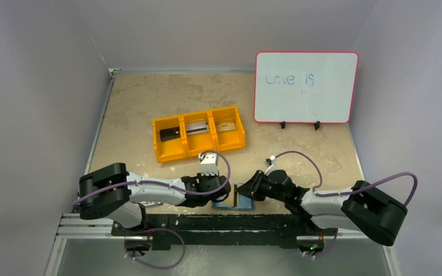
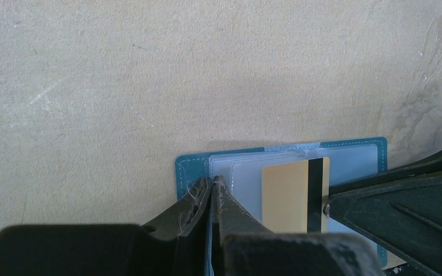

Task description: Take the credit cards out of the card holder

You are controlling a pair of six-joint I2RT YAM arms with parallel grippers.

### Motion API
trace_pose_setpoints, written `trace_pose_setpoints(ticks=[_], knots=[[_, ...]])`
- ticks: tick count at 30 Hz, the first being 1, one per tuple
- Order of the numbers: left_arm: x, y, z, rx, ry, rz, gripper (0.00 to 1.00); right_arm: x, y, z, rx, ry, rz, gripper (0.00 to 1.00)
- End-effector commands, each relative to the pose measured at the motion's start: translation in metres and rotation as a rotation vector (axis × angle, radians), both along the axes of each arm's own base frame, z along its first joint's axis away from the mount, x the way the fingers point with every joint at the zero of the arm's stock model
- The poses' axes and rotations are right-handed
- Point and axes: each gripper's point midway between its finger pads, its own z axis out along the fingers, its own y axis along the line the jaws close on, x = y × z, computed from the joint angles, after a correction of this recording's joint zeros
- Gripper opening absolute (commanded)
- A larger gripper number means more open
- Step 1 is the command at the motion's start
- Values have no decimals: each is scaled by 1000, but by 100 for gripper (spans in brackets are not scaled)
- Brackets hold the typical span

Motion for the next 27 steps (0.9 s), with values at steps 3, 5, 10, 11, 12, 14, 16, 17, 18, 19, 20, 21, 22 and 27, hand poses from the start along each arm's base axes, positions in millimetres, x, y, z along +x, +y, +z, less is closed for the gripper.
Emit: trace_pose_setpoints(ticks=[3,5,10,11,12,14,16,17,18,19,20,21,22,27], knots=[[-18,7,-14,69,64,-64,4,8,11,12,42,-16,2,28],[-18,7,-13,71,63,-66,4,8,11,11,55,-10,-7,28],[-11,20,-4,111,22,-7,10,11,11,4,26,14,-25,16],[-9,23,2,108,2,6,12,12,11,3,18,15,-28,12],[-6,24,7,98,-14,18,15,13,11,2,11,16,-31,9],[-4,26,17,68,-37,31,19,14,10,2,9,15,-37,0],[-1,27,26,49,-55,44,21,15,8,2,4,12,-47,0],[0,28,31,37,-65,49,22,16,8,3,0,8,-49,0],[1,28,35,26,-72,53,24,16,7,3,-5,4,-53,0],[1,27,38,14,-79,48,26,17,6,3,-6,-1,-53,0],[1,24,40,-1,-81,36,27,17,6,5,-5,-8,-54,0],[0,19,42,-27,-82,15,28,17,6,5,-9,-10,-53,0],[-2,13,43,-51,-79,-9,28,17,5,5,-9,-9,-53,0],[-13,-18,40,-156,-44,-114,29,15,3,4,-8,-11,-53,0]])
